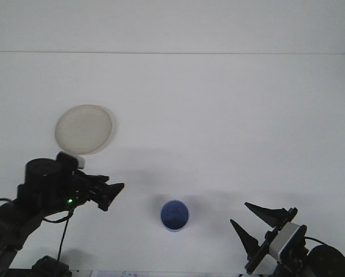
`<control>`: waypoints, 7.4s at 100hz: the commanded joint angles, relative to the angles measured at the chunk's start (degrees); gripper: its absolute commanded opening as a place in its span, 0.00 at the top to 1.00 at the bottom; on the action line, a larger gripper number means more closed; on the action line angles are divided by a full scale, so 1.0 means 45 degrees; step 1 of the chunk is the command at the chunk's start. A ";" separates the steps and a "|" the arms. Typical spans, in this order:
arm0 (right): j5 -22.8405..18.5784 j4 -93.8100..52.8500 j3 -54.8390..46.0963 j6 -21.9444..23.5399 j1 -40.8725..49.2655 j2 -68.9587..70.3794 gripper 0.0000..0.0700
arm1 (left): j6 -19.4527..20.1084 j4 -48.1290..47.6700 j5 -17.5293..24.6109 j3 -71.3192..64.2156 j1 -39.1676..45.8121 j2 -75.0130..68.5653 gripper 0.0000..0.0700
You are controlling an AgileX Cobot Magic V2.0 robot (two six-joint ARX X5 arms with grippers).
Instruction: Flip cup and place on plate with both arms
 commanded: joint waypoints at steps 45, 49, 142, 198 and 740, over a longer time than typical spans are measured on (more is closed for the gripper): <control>0.0044 0.0102 0.0078 0.0112 0.0126 0.0000 0.45 | 0.0967 -0.0505 -0.2637 0.3036 -0.6057 0.6659 0.39; 0.0044 0.0102 0.0078 0.0112 0.0126 0.0000 0.45 | 0.0971 -0.0495 -0.2642 0.3045 -0.6164 0.6970 0.39; 0.0039 0.0097 0.0078 0.0117 0.0126 0.0000 0.45 | 0.2735 -0.2953 -0.5270 0.5523 -0.5736 0.8592 0.99; 0.0039 0.0097 0.0078 0.0117 0.0126 0.0000 0.45 | 0.3157 -0.1938 -0.6635 0.7966 0.3944 0.9044 0.99; -0.0549 0.3517 -0.2735 -0.0865 -0.6567 -0.0738 0.99 | 0.2584 0.9709 -0.6965 -1.2779 0.4255 -1.0996 0.98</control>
